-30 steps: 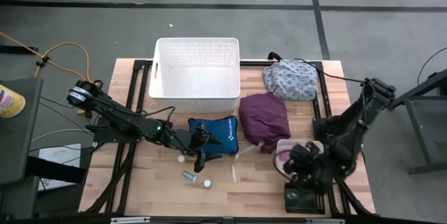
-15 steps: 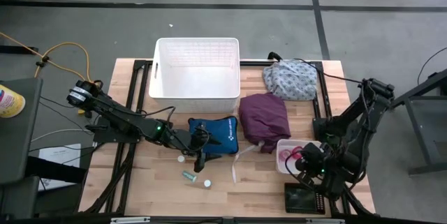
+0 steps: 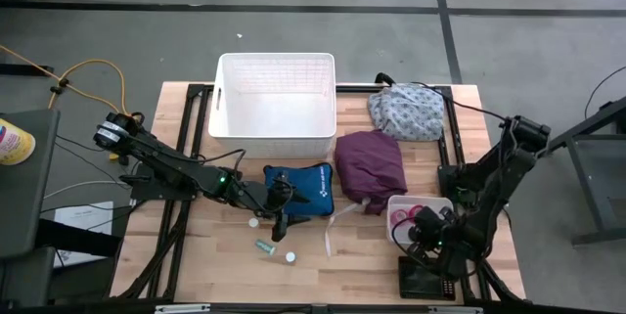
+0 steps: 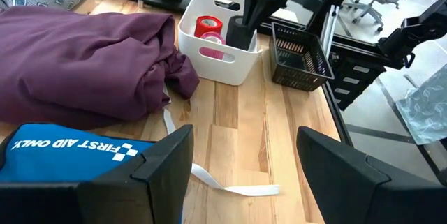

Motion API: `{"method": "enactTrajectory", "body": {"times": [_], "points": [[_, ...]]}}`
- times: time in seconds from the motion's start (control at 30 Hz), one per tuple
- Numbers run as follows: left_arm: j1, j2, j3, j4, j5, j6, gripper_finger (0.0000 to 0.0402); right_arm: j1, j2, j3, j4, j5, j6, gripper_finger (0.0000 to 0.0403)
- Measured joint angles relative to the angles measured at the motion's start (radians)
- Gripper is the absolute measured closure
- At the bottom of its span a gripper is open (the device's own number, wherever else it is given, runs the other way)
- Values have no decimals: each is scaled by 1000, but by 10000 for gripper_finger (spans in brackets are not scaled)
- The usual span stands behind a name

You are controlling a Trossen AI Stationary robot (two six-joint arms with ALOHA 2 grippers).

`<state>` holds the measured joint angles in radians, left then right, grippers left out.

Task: Pick & Place Medicine items
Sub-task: Put the black bandage into the white bin

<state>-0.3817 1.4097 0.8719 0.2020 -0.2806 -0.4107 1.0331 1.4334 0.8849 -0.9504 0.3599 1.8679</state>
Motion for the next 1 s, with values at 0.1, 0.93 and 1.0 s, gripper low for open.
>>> {"method": "enactTrajectory", "body": {"times": [0.1,0.93,1.0], "points": [[0,0,0,0,0,1,154,-1,0,-31,46,0,0,394],[0,0,0,0,0,18,154,-1,0,-64,73,-42,20,314],[0,0,0,0,0,18,154,-1,0,-64,73,-41,20,309]]}}
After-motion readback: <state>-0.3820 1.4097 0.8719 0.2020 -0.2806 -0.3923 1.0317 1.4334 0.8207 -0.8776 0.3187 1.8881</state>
